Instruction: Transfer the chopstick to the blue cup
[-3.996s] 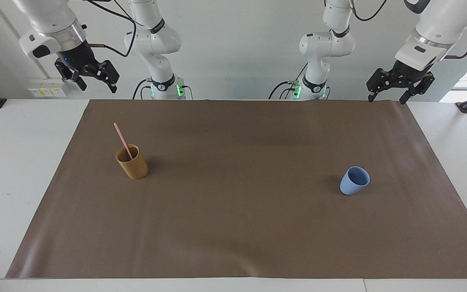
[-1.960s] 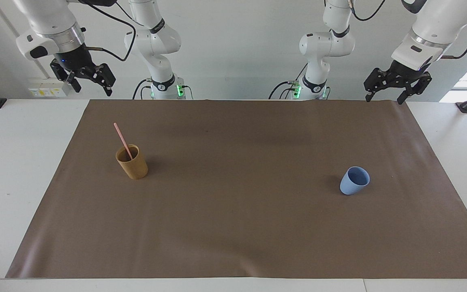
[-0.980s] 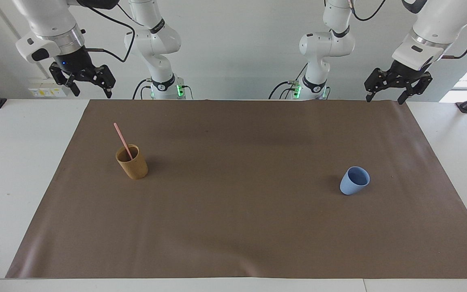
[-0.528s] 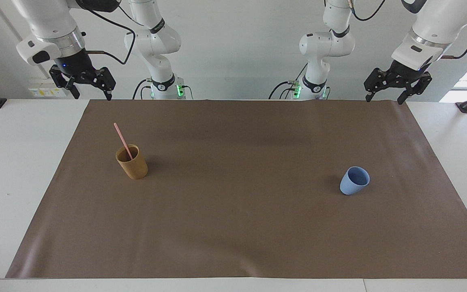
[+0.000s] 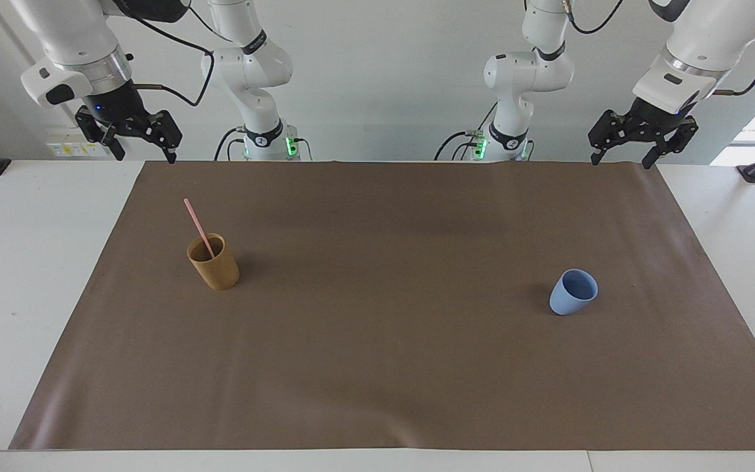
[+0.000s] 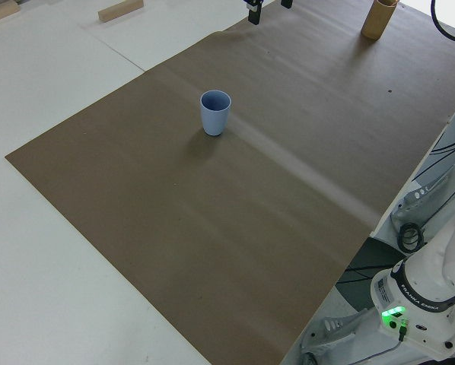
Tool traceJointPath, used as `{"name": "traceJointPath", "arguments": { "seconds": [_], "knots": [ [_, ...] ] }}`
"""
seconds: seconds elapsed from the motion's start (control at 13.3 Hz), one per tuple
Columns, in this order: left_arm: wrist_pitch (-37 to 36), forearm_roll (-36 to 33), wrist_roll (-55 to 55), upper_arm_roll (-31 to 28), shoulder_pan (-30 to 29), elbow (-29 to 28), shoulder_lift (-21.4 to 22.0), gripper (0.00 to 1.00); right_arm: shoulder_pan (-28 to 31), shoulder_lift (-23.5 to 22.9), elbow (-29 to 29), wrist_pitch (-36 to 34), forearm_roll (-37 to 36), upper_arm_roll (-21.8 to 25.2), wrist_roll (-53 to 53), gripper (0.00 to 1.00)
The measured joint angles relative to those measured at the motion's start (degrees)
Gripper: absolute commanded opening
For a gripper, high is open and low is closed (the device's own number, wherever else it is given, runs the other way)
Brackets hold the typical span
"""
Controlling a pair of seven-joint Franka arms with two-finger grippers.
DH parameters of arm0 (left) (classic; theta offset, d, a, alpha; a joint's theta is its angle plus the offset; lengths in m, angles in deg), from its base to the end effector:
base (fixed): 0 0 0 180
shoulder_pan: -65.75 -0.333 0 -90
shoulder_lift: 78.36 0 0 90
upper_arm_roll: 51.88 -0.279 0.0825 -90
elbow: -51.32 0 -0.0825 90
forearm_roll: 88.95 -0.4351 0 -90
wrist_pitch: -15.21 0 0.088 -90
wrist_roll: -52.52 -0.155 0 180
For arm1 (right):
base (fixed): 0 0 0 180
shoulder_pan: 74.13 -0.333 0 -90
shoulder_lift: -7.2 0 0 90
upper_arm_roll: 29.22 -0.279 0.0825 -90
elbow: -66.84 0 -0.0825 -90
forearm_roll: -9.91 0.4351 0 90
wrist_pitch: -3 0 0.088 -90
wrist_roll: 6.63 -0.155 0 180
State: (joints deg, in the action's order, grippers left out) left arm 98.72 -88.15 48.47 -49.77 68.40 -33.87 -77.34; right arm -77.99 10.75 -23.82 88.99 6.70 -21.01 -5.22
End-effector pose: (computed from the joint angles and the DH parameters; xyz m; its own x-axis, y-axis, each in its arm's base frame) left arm 0.5860 -0.0513 0.5837 0.9879 -0.1547 -0.0106 -0.1545 -0.9879 0.0140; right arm 0.5780 -0.0549 0.5640 0.9983 -0.0548 -0.0213 -0.0537 -0.9975 0.0466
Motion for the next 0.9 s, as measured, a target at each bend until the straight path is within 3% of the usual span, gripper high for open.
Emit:
{"name": "traceJointPath", "arguments": {
  "seconds": [0.9],
  "knots": [
    [0.00, 0.00, 0.00, 0.04, 0.01, -0.06, 0.00, 1.00, 1.02, 0.01, -0.12, -0.49, 0.00, 0.04, 2.78, 1.00]
  ]
}}
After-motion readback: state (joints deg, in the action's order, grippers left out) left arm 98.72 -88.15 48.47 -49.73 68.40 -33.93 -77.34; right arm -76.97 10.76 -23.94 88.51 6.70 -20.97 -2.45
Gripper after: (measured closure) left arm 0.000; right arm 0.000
